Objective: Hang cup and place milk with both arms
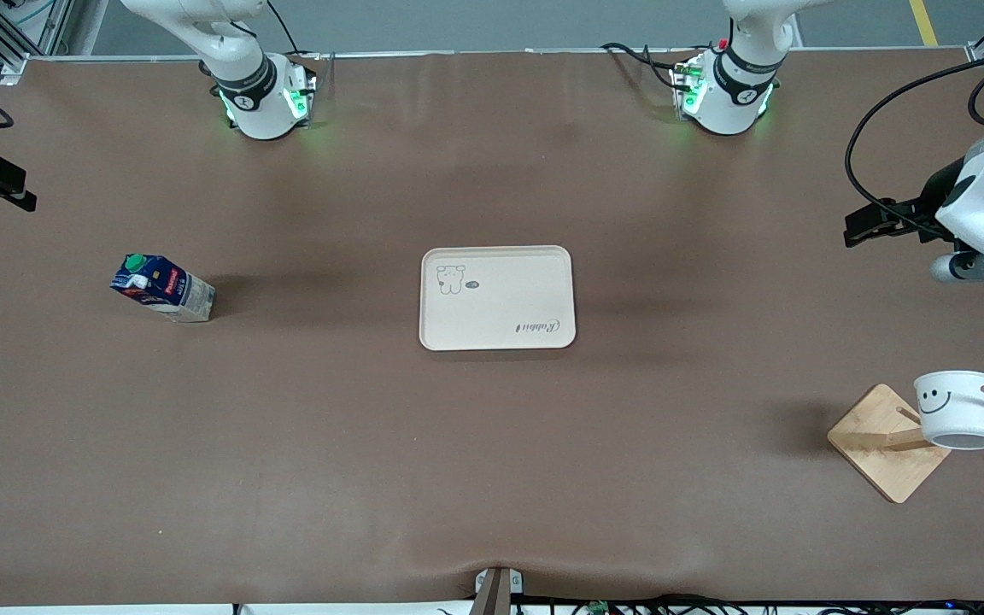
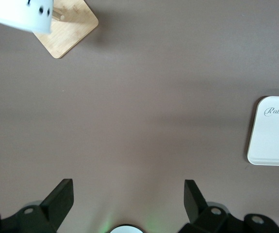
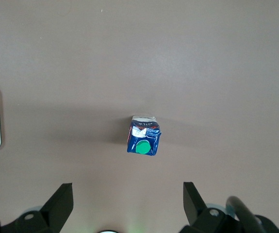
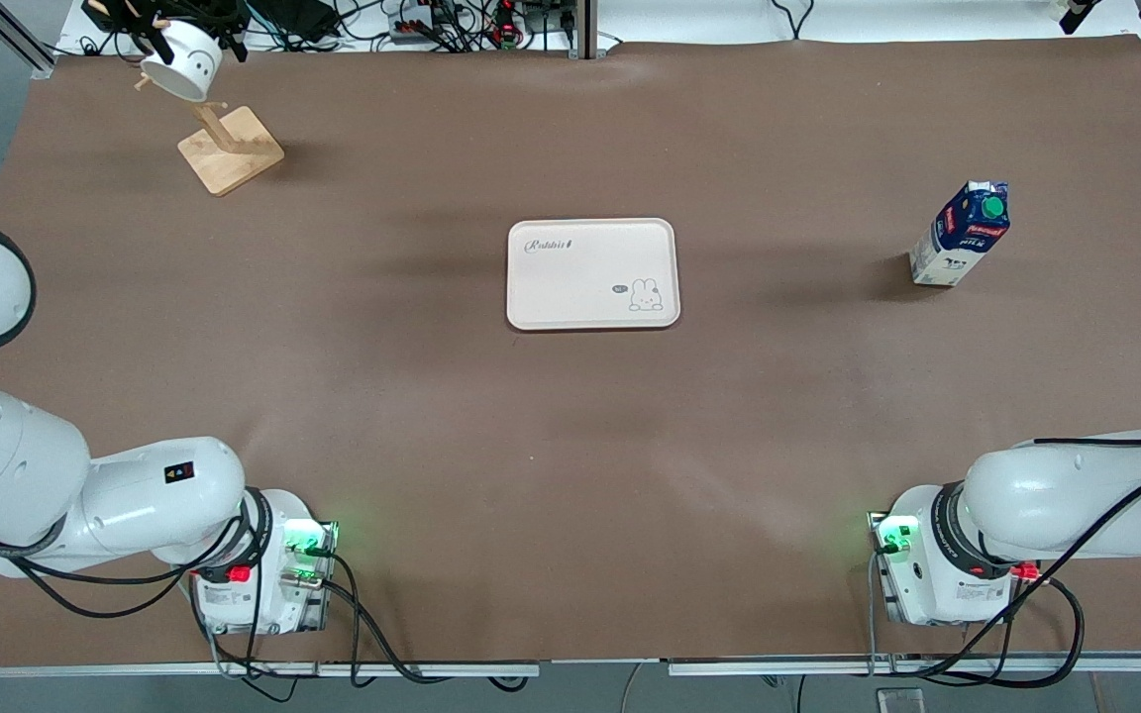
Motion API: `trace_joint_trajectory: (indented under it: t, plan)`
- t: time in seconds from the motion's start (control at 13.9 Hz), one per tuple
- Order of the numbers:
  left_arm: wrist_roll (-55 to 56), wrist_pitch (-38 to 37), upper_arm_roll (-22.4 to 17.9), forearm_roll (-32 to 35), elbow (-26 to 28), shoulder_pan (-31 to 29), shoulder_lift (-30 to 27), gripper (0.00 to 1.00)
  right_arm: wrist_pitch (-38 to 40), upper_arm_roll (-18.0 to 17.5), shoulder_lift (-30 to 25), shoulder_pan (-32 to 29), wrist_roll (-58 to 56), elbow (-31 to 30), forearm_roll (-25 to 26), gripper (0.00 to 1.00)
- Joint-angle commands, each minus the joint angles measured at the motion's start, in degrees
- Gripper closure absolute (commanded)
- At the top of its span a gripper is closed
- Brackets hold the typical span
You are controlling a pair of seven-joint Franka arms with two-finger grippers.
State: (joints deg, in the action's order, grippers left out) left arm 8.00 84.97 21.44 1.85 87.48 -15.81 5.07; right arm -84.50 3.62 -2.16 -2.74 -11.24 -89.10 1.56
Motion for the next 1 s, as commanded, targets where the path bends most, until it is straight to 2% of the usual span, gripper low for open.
trace_joint_trajectory:
  t: [0.0,0.14,0.29,0.36,0.57,0.72,0.93]
  plan:
    - [-0.6,-0.6,0.4,0.9,-1.3,-0.2,0.5,0.00,-0.3,0.0,-0.3,0.0,-0.4,-0.2,0.8,0.00]
    - [0.2,-0.5,-0.6,1.0,-1.3,2.1,0.7,0.00,0.5,-0.2,-0.3,0.2,-0.2,-0.1,0.8,0.00]
    - [2.4,-0.4,-8.8,0.5,-1.3,8.0,-0.2,0.00,0.6,-0.2,-0.3,0.2,-0.2,-0.1,0.5,0.00]
    - [2.1,-0.4,-12.3,-0.8,-1.3,9.2,-1.0,0.00,0.5,-0.2,-0.3,0.2,-0.2,-0.1,0.4,0.00]
    - [1.9,-0.1,-14.1,-1.8,-0.6,12.3,-4.4,0.00,0.5,-0.2,-0.3,0.2,-0.2,0.0,0.3,0.00]
    - [1.8,-0.1,-15.2,-1.7,2.1,13.0,-6.8,0.00,0.4,-0.2,-0.2,0.2,-0.2,0.3,0.3,0.00]
    - [1.7,0.0,-17.7,-2.2,3.1,15.6,-7.8,0.00,0.4,-0.2,-0.1,0.2,-0.3,1.5,0.3,0.00]
